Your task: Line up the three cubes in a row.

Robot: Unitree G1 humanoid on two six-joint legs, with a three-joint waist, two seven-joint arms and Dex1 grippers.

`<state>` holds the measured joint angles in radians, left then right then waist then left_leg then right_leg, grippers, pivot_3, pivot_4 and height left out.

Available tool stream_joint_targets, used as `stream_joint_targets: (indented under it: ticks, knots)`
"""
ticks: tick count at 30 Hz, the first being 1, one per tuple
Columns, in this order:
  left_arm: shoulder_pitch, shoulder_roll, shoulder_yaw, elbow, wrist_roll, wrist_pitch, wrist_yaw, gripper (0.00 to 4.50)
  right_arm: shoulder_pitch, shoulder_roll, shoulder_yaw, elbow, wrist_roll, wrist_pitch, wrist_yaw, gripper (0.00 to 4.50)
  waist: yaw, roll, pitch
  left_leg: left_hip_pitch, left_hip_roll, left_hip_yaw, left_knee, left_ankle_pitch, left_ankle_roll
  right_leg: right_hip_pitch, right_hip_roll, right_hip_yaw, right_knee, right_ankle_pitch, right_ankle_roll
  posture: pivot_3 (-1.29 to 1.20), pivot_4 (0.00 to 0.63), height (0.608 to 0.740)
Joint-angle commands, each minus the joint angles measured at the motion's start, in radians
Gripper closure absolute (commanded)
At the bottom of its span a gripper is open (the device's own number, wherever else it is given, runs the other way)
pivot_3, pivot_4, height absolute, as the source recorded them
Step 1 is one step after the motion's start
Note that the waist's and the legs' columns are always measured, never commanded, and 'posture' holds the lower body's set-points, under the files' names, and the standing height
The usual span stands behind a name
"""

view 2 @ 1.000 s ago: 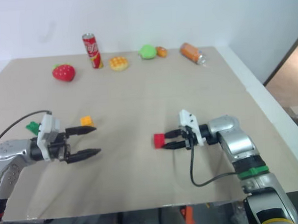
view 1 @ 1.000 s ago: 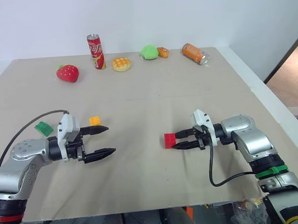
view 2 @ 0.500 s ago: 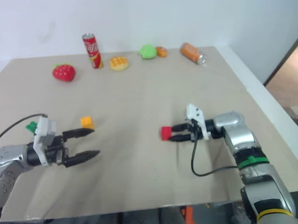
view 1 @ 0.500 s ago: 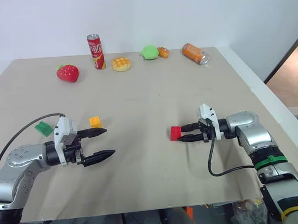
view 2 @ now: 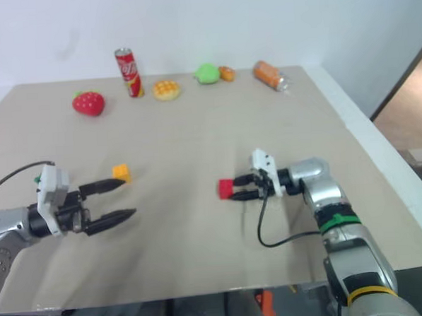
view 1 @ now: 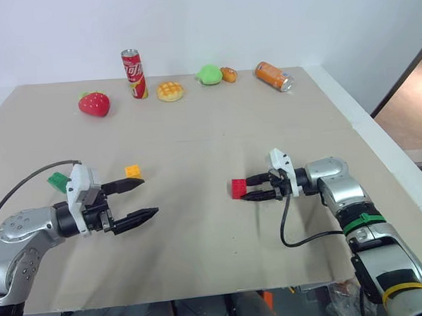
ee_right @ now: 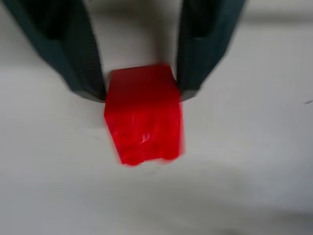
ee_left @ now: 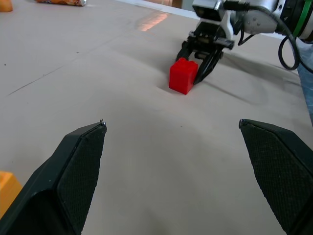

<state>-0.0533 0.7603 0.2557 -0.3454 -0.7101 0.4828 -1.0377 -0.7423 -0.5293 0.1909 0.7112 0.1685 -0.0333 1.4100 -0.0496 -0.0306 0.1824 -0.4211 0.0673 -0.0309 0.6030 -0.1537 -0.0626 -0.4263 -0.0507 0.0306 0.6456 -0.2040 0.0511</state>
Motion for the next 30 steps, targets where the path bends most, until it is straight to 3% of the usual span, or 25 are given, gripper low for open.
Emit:
stream_joint_targets:
  ticks: [1,3,8,12,17,23,26,30]
  knots:
    - [0.001,0.007,0.055,-0.037,-0.035,0.013,0.028,0.00,-0.033,-0.001,-0.021,0.019,-0.013,-0.032,-0.007,0.85,0.001,0.000,0.000,0.000,0.000,0.000,0.000,0.000,0.000,0.000,0.000,0.000,0.000,0.000,0.000,0.00,0.150,0.740]
    - [0.001,0.007,0.060,-0.033,-0.041,0.016,0.034,0.00,-0.030,-0.009,-0.015,0.012,-0.020,-0.035,0.009,0.35,0.002,0.000,0.000,0.000,0.000,0.000,0.000,0.000,0.000,0.000,0.000,0.000,0.000,0.000,0.000,0.00,0.150,0.740]
    - [-0.008,-0.011,0.071,-0.005,-0.054,0.022,0.056,0.00,-0.003,-0.066,-0.017,-0.077,-0.007,-0.007,0.078,0.35,0.003,0.000,0.000,-0.001,0.000,0.000,0.000,0.000,0.000,0.000,0.000,0.000,0.000,0.000,0.001,0.00,0.150,0.740]
    - [-0.007,-0.045,0.122,0.014,-0.118,0.061,0.120,0.00,0.074,-0.172,-0.039,-0.276,0.073,0.070,0.187,0.35,0.007,0.001,0.000,-0.001,0.000,0.000,0.000,0.000,0.000,0.000,0.000,0.000,0.000,-0.002,0.001,0.00,0.150,0.740]
    - [0.016,-0.114,0.214,0.036,-0.158,0.081,0.258,0.00,0.095,-0.250,-0.073,-0.342,0.085,0.094,0.103,0.35,0.002,0.001,0.000,-0.001,0.000,0.000,0.000,0.000,-0.001,0.000,0.000,0.000,0.000,-0.002,0.001,0.00,0.150,0.740]
    - [0.090,-0.291,0.341,0.015,-0.108,0.043,0.604,0.00,-0.024,-0.112,-0.276,-0.494,0.308,0.389,-0.207,0.35,-0.003,0.000,0.000,0.001,0.000,0.000,0.000,0.000,0.000,-0.001,0.001,0.002,0.000,0.002,-0.001,0.00,0.150,0.740]
    - [0.125,-0.354,0.360,0.005,-0.060,0.001,0.699,0.00,0.025,-0.026,-0.270,-0.638,0.386,0.521,-0.293,0.35,0.006,-0.005,-0.003,0.001,0.000,-0.003,0.000,0.000,-0.001,0.000,0.003,0.003,0.000,0.001,-0.001,0.00,0.150,0.740]
    - [0.140,-0.394,0.345,0.035,0.039,-0.013,0.830,0.00,0.135,0.025,-0.183,-0.790,0.368,0.538,-0.323,0.35,0.028,-0.006,-0.003,-0.002,0.000,-0.003,0.001,-0.001,-0.002,0.000,0.002,0.003,-0.001,-0.001,0.000,0.00,0.150,0.740]
